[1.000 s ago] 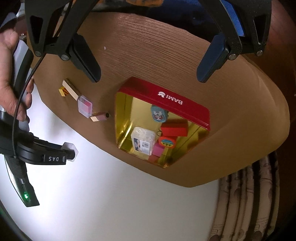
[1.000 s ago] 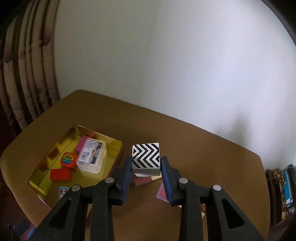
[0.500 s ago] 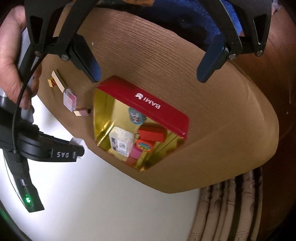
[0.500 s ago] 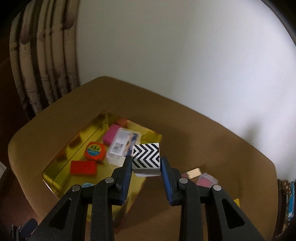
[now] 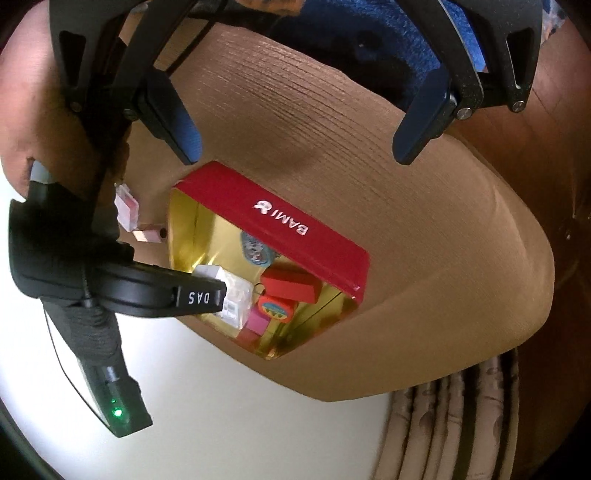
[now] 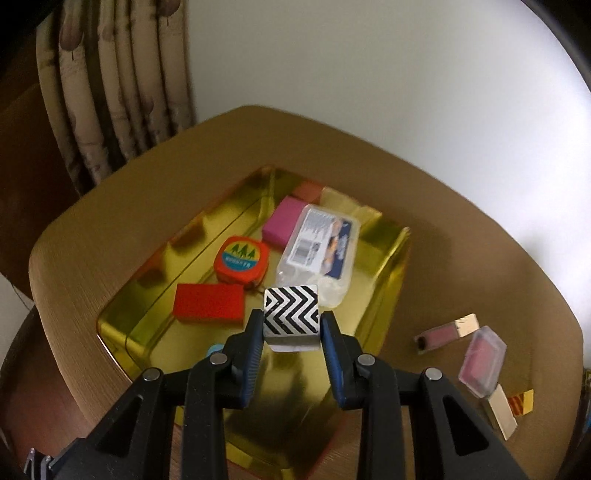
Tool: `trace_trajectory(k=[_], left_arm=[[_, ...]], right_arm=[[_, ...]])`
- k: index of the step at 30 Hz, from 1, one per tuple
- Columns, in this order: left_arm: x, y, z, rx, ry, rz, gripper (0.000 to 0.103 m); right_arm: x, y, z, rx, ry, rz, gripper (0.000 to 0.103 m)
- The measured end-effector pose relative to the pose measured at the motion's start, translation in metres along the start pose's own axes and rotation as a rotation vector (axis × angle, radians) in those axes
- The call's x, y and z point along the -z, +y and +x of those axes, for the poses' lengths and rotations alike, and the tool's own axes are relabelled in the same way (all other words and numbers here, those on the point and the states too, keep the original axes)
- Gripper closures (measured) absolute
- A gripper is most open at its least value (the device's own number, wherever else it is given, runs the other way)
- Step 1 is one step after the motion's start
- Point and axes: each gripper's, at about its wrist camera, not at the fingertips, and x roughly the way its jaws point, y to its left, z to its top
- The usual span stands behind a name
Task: Organize rigid objects
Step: 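Carry the black-and-white chevron cube with the right tool over the tray, then open the right tool to drop the chevron cube into the tray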
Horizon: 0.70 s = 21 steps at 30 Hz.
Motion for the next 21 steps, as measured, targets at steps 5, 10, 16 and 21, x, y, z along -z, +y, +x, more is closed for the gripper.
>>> trace_trajectory(k=[5, 10, 16, 21], left_arm=[[-0.002, 0.007, 0.003, -0.007, 0.008, -0.034, 0.001], [-0.001, 0.011, 0.006, -0.015, 0.023, -0.047, 0.001], [0.003, 0.012, 0.013, -0.019, 0.045, -0.049, 0.001], [0.005, 0.013, 0.018, -0.013, 0.059, -0.048, 0.001]], right_arm=[[0.001, -0.002, 0.018, -0.027, 0.033, 0.015, 0.072], [0.002, -0.005, 0.033, -0.061, 0.062, 0.040, 0.072], [0.002, -0.005, 0.047, -0.076, 0.086, 0.044, 0.072], [-0.001, -0.004, 0.053, -0.092, 0.096, 0.030, 0.072]])
